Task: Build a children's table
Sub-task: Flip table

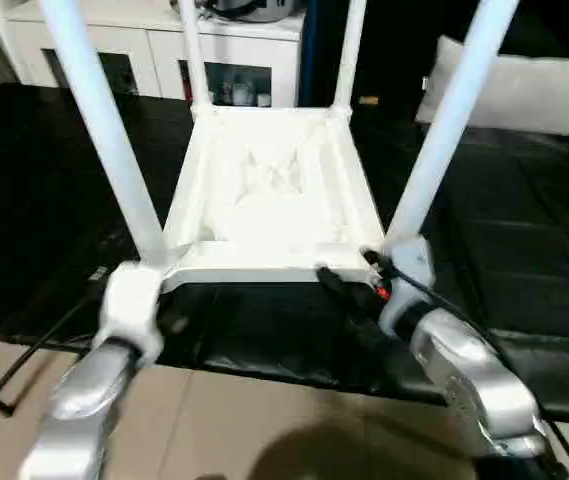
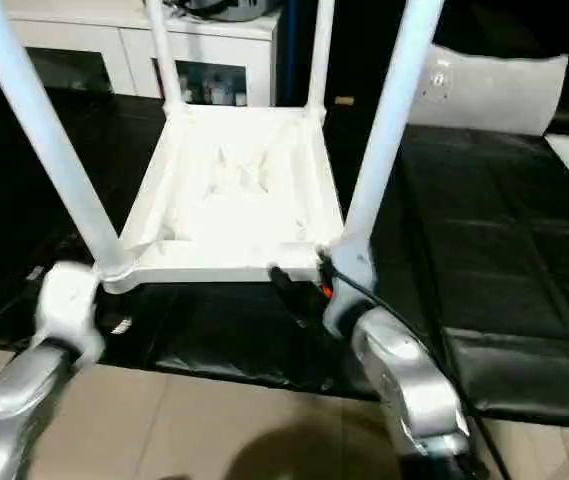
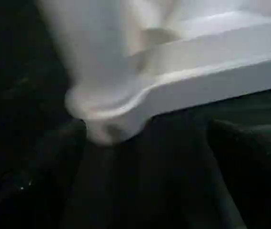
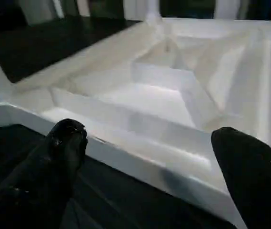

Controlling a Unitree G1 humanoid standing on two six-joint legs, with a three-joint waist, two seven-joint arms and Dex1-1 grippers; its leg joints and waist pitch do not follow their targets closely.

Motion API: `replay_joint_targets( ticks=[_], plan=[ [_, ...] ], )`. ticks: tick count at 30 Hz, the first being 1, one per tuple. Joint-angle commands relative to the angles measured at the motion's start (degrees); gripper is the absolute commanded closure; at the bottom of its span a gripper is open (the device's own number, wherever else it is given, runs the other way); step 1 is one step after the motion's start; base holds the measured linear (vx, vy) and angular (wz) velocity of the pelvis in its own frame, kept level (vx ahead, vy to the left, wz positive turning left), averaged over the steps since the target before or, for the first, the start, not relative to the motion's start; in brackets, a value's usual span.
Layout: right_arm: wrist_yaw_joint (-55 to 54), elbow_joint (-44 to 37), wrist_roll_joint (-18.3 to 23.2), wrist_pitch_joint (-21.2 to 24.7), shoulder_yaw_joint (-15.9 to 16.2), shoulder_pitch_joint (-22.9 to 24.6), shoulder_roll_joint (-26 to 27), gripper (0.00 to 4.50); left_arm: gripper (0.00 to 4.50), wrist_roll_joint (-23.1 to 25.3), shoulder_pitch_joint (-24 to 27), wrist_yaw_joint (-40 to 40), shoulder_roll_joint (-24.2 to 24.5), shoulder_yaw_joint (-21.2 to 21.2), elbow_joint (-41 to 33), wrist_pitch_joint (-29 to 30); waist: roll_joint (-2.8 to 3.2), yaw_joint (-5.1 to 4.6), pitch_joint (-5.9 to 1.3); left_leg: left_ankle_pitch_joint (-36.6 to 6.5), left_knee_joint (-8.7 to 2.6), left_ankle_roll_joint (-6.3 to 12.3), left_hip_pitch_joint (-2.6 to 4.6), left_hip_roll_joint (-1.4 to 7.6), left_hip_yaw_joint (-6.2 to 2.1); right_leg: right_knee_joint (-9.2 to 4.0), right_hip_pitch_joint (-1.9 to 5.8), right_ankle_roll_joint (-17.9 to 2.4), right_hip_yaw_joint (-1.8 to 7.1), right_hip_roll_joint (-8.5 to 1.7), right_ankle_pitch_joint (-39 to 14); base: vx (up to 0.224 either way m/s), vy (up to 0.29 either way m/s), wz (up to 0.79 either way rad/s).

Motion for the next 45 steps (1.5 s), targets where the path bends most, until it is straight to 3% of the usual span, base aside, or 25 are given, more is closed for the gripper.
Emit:
replay_joint_targets(
  ticks=[1, 2, 3, 4, 5, 9, 10, 14, 15, 17, 19, 20, 21, 23, 26, 29, 31, 32, 34, 37, 41, 45],
  plan=[
    [-2.1, 0.7, -1.6, 0.6, -0.4, -1.0, -0.5, 0.00, 0.04, -0.8, -0.6, 1.2, 0.3, 2.0, -0.8, -1.6, 0.81, 0.36, -2.62, -8.0, -4.88, 1.52, -0.19, 4.74, -2.57, -4.56, 2.14, -10.2, 3.75, -6.86, -6.3, 0.000, 0.000, 0.00],
    [-3.1, 1.0, -1.2, 0.8, -1.4, -1.0, -0.3, 0.00, 0.04, -1.9, -1.6, 2.0, -0.1, 3.5, -0.3, -3.1, 0.76, 0.68, -2.62, -8.6, -4.76, 1.47, 0.12, 4.68, -2.42, -4.74, 1.99, -10.0, 3.83, -6.86, -7.9, 0.000, 0.000, 0.00],
    [-3.1, 1.0, -1.2, 0.7, -1.5, -1.0, -0.3, 0.00, 0.04, -1.9, -1.7, 2.0, -0.1, 3.6, -0.2, -3.2, 1.16, 0.97, -2.61, -8.8, -4.79, 1.26, 0.00, 4.62, -2.55, -4.65, 2.11, -9.9, 3.83, -6.96, -8.5, 0.000, 0.000, 0.00],
    [-3.7, 1.8, -0.9, -1.2, -2.8, -0.8, -0.2, 0.00, 0.04, -2.9, -3.4, 2.5, 0.1, 5.2, 1.2, -5.0, 0.93, 1.57, -2.59, -9.7, -4.91, 0.86, 0.13, 4.70, -2.46, -4.89, 1.95, -9.0, 3.91, -6.94, -10.6, 0.000, 0.000, 0.00],
    [-4.5, 2.7, -1.6, -2.3, -3.1, -1.0, -0.3, 0.00, 0.04, -3.5, -4.1, 1.6, 0.6, 5.4, 2.3, -5.7, 1.08, 1.73, -2.64, -9.8, -4.95, 0.68, 0.20, 4.72, -2.52, -4.88, 1.88, -8.8, 3.91, -6.99, -10.9, 0.000, 0.000, 0.00],
    [-9.0, 5.1, -3.5, -4.6, -5.3, -2.1, 0.2, 0.00, 0.04, -5.1, -5.2, -3.2, 2.6, 3.9, 2.8, -5.2, 0.89, 1.52, -2.79, -9.4, -5.21, -0.33, 0.08, 4.74, -2.60, -4.50, 1.88, -7.8, 3.86, -6.92, -10.1, 0.000, 0.000, 0.00],
    [-10.7, 5.7, -4.0, -5.4, -6.5, -2.5, 0.1, 0.00, 0.04, -6.0, -5.9, -5.4, 3.0, 3.3, 3.4, -5.2, 0.59, 1.40, -2.80, -8.8, -5.16, -0.13, 0.20, 4.68, -2.43, -4.55, 1.78, -7.7, 3.92, -6.92, -9.3, 0.000, 0.000, 0.00],
    [-12.0, 6.0, -4.2, -5.3, -7.6, -2.4, -0.6, 0.00, 0.04, -6.7, -7.2, -7.7, 4.2, 2.2, 6.0, -5.7, 0.65, 1.51, -2.90, -7.3, -5.07, -0.03, 0.11, 4.61, -2.32, -4.20, 1.88, -7.6, 3.88, -6.86, -7.3, 0.000, 0.000, 0.00],
    [-10.8, 5.8, -3.8, -4.9, -7.1, -2.2, -0.9, 0.00, 0.04, -6.9, -7.5, -8.2, 4.4, 1.9, 6.8, -6.1, 0.35, 1.33, -2.91, -7.1, -5.07, 0.13, 0.08, 4.62, -2.27, -4.22, 1.96, -7.6, 3.88, -6.86, -6.9, 0.000, 0.000, 0.00],
    [-7.2, 5.3, -3.7, -4.4, -4.6, -1.5, -1.8, 0.00, 0.04, -7.4, -8.6, -9.9, 5.0, 0.8, 9.2, -7.5, 0.38, 1.40, -2.98, -6.2, -4.91, 0.96, 0.09, 4.45, -2.19, -4.19, 2.02, -7.4, 3.86, -6.86, -6.6, 0.000, 0.000, 0.00],
    [-4.9, 5.2, -4.1, -4.6, -2.2, -1.2, -2.3, 0.00, 0.04, -7.9, -10.2, -11.3, 4.8, 0.0, 11.9, -7.6, -0.32, 1.16, -2.86, -6.0, -5.01, 1.31, -0.09, 4.63, -2.14, -4.27, 2.25, -7.6, 3.92, -7.10, -7.0, 0.000, 0.000, 0.00],
    [-4.4, 5.3, -4.2, -4.7, -1.5, -1.3, -2.4, 0.00, 0.04, -7.7, -10.9, -11.6, 4.8, -0.3, 13.2, -7.7, 0.05, 1.15, -2.81, -6.4, -5.05, 1.31, 0.02, 4.61, -2.17, -4.35, 2.07, -7.7, 3.85, -7.08, -8.4, 0.000, 0.000, 0.00],
    [-4.0, 5.2, -4.2, -4.9, -1.2, -1.3, -2.4, 0.00, 0.04, -7.5, -11.3, -11.5, 4.8, -0.4, 13.8, -8.0, 0.06, 1.11, -2.80, -6.6, -5.04, 1.29, 0.09, 4.59, -2.12, -4.48, 1.99, -7.7, 3.85, -7.08, -9.0, 0.000, 0.000, 0.00],
    [-0.6, 4.1, -2.9, -4.6, 0.9, -1.3, -2.7, 0.00, 0.04, -7.3, -14.2, -10.8, 3.5, 0.0, 18.0, -10.4, -0.42, 0.96, -2.69, -7.6, -5.17, 1.29, 0.17, 4.64, -2.10, -4.81, 2.08, -7.1, 3.94, -7.22, -11.8, 0.000, 0.000, 0.00],
    [1.2, 3.0, -1.5, -3.7, 1.3, -1.0, -2.6, 0.00, 0.22, -7.7, -15.9, -10.1, 3.0, -0.3, 20.1, -12.1, 0.03, 1.00, -2.94, -6.0, -5.02, 1.01, 0.20, 4.97, -2.26, -4.39, 2.07, -7.9, 3.95, -7.30, -8.5, 0.000, 0.000, 0.00],
    [4.1, 2.2, 0.1, -2.6, 2.0, -0.6, -3.1, 0.00, 0.36, -7.2, -16.7, -9.1, 2.5, -0.2, 21.4, -13.5, -0.12, 0.98, -3.11, -4.2, -4.79, 1.63, 0.03, 4.92, -2.21, -3.87, 2.33, -9.0, 3.87, -7.23, -2.9, 0.000, 0.000, 0.00],
    [6.7, 1.4, 0.8, -1.8, 3.3, -0.3, -4.0, 0.00, 0.58, -7.3, -17.3, -7.9, 1.9, 0.4, 22.3, -14.2, 0.56, 1.09, -3.14, -4.4, -4.57, 1.80, 0.06, 4.91, -2.19, -3.92, 2.34, -9.5, 3.85, -7.22, -2.0, 0.000, 0.000, 0.00],
    [7.5, 1.5, 0.5, -1.9, 4.1, -0.4, -4.5, 0.00, 0.62, -7.5, -17.8, -7.1, 1.4, 0.7, 22.9, -14.6, 0.22, 1.09, -3.09, -4.8, -4.69, 1.86, 0.00, 5.02, -2.21, -3.95, 2.50, -9.6, 3.87, -7.27, -2.0, 0.000, 0.000, 0.00],
    [7.6, 2.0, -0.2, -2.2, 4.4, -0.7, -4.7, 0.00, 0.82, -7.6, -18.2, -6.8, 1.1, 0.9, 23.4, -15.1, 0.15, 0.98, -2.90, -5.9, -4.86, 1.34, -0.09, 5.04, -2.27, -4.20, 2.55, -9.8, 3.81, -7.38, -4.5, 0.000, 0.000, 0.00],
    [7.3, 3.1, 1.3, -2.8, 3.0, -1.6, -3.4, 0.00, 1.01, -7.5, -18.9, -5.4, -0.1, 0.8, 24.9, -17.3, -0.55, 0.95, -2.83, -6.4, -4.89, 1.35, -0.07, 5.00, -2.15, -4.43, 2.56, -9.5, 3.94, -7.50, -6.9, 0.000, 0.000, 0.00],
    [7.9, 3.7, 1.5, -2.4, 3.5, -2.3, -3.2, 0.00, 1.27, -7.1, -19.7, -4.1, -0.4, 0.7, 26.5, -18.2, -0.32, 0.90, -2.83, -6.3, -4.90, 1.13, 0.09, 5.06, -2.19, -4.49, 2.30, -8.9, 3.94, -7.39, -8.1, 0.000, 0.000, 0.00],
    [8.1, 3.3, 1.4, -2.0, 4.2, -2.4, -3.4, 0.00, 1.52, -7.0, -20.5, -3.9, -0.5, 0.5, 27.5, -18.7, -0.18, 0.88, -2.99, -4.9, -4.82, 1.22, 0.03, 5.10, -2.23, -4.11, 2.37, -9.2, 3.87, -7.37, -4.8, 0.000, 0.000, 0.00]
  ],
)
